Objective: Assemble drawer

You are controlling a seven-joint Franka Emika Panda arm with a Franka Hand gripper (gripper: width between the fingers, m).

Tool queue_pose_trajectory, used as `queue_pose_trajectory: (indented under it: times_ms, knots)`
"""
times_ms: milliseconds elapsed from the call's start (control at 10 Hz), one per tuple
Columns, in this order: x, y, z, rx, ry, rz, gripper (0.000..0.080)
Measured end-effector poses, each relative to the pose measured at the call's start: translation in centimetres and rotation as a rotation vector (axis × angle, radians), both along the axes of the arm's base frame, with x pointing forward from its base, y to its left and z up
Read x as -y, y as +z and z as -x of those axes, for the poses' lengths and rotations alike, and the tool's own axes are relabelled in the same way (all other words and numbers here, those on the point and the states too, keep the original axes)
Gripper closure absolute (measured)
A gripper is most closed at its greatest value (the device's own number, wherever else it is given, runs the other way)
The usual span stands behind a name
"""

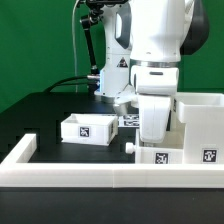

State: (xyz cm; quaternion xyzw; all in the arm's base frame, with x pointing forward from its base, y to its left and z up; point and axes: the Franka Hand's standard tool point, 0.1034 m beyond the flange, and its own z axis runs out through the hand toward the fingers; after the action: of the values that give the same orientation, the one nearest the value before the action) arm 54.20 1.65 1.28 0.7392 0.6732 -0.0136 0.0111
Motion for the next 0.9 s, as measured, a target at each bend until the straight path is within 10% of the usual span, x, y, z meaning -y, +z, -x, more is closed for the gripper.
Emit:
queue_pose_trajectory:
  times_ms: [300,400,500,700,900]
  knots:
    - [0.2,-0.1,0.1,-0.001,-0.01,0.0,0.0758]
    - [0.3,-0.1,0.1,-0.001,-0.012,0.0,0.0597]
    - [0.4,0.4,-0.2,0.005,-0.018,0.001,0.0597]
    - [0.0,1.6,-0.3,0.0,-0.013,0.005,0.0241]
    - [0.2,3.1,-0.7,0.002,-0.014,0.01,0.0165]
